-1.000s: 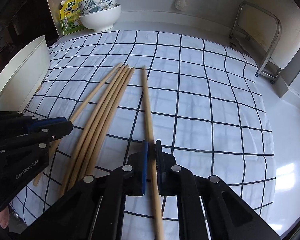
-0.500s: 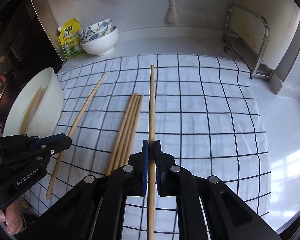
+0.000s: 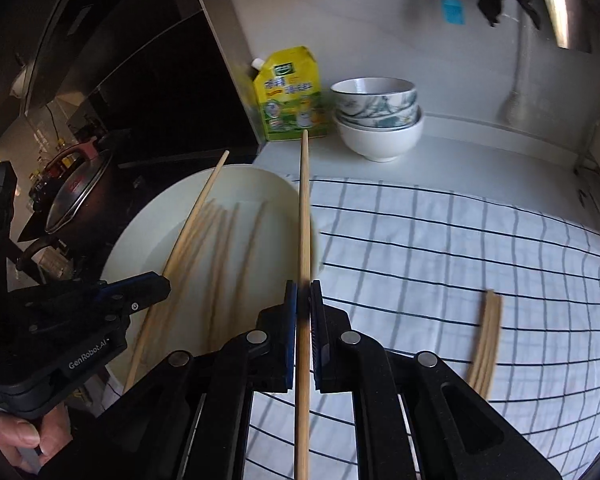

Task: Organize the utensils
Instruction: 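Carry the chopstick in the left gripper over the basin while the right gripper carries its own, then lower the chopstick into the basin and open the left gripper while the right gripper releases its own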

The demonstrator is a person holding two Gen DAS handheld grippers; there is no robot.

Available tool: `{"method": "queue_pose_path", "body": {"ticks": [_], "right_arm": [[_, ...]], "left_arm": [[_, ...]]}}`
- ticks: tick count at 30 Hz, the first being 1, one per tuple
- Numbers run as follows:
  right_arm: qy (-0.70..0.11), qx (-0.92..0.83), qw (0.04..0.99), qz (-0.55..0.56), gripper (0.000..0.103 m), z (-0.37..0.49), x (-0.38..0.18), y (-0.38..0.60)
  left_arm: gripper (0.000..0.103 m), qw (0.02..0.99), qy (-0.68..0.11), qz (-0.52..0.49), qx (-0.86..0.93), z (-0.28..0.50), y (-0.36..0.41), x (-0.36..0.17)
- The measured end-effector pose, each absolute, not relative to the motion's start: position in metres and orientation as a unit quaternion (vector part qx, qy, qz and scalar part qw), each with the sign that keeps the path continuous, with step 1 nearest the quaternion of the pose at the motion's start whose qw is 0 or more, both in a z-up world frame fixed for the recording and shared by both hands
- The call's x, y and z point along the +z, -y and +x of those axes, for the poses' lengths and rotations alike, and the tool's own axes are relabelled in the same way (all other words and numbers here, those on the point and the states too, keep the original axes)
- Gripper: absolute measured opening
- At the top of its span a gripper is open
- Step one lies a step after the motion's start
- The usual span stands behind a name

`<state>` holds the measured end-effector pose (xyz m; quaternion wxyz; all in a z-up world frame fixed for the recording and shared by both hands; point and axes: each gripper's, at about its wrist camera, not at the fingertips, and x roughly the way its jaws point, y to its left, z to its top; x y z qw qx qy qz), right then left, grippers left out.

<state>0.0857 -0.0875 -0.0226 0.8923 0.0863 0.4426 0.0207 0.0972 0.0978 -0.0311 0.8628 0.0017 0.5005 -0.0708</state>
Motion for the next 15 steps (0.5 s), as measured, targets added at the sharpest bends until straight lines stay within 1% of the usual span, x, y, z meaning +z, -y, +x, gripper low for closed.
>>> {"method": "queue_pose_path", "body": {"ticks": [4,8,15], "right_arm": [[-0.458,0.040,0.884,0.082,0.006,0.116,-0.034,0.046],[-0.475,0.045,0.876,0.076,0.006,0.136,-0.052,0.014],[-0.515,0.014,0.851,0.101,0.006,0.151,-0.085,0.011]], "left_arm": [[0.007,0.859,-0.510,0.002,-0.052,0.107,-0.139,-0.044],[0.008,0.852,-0.521,0.006,-0.049,0.118,-0.159,-0.059],[0.008,0.838,-0.541,0.017,-0.064,0.132,-0.170,-0.085]]}}
